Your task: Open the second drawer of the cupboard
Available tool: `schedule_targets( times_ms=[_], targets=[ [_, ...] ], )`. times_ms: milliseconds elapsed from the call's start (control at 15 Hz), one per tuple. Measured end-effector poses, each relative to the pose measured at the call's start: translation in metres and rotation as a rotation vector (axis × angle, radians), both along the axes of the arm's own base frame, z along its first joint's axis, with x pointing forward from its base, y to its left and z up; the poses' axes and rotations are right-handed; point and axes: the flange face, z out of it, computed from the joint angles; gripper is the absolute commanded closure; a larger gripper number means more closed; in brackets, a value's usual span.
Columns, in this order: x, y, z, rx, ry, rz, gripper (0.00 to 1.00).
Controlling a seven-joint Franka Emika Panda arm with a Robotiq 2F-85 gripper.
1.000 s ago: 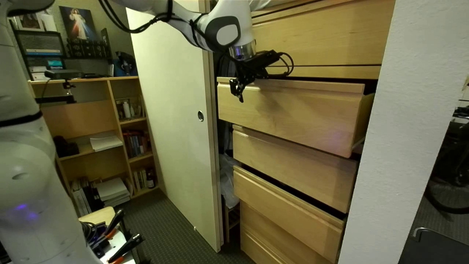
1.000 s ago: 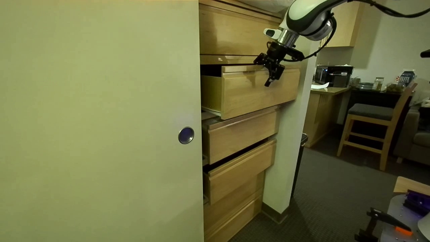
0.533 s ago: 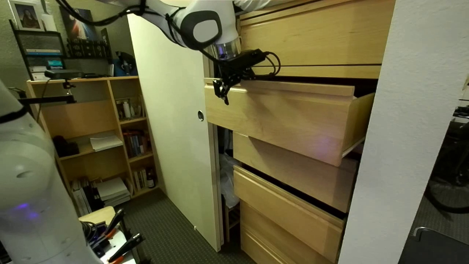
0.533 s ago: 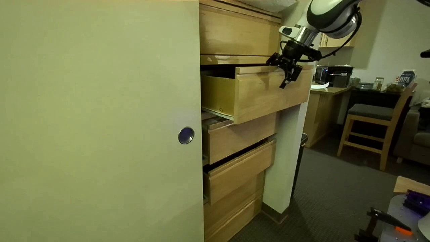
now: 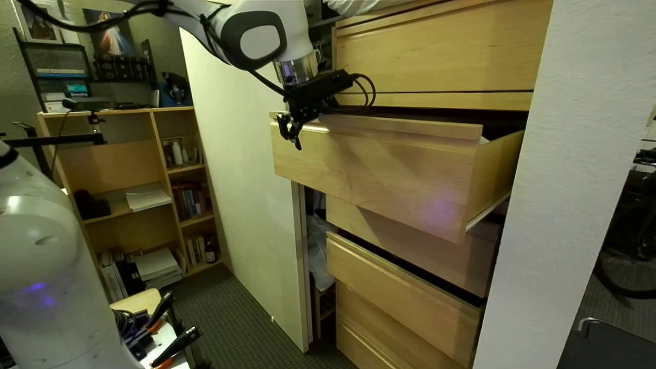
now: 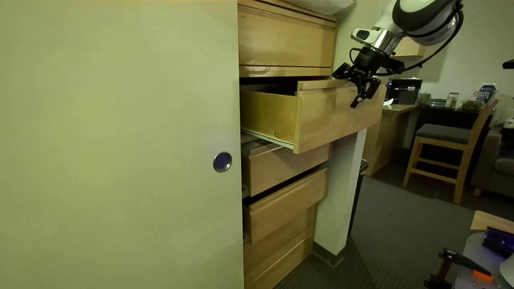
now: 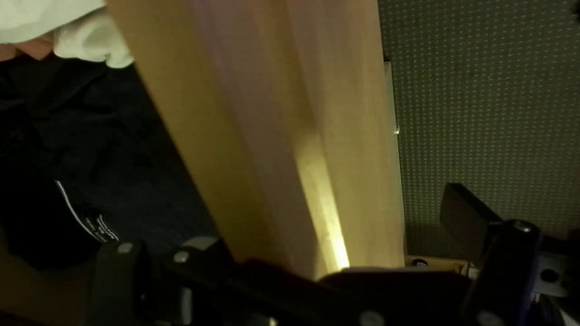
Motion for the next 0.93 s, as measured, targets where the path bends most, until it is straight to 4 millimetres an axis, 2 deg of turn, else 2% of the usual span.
schedule_targets(
  times_ms=[400, 733, 933],
  targets=[
    [-0.022, 0.001, -0.001, 0.016, -0.006, 0.011, 0.00],
    [-0.025, 0.011, 0.003, 0.032, -0.009, 0.006, 0.00],
    [-0.025, 0.019, 0.015, 0.064, -0.020, -0.035, 0.00]
  ],
)
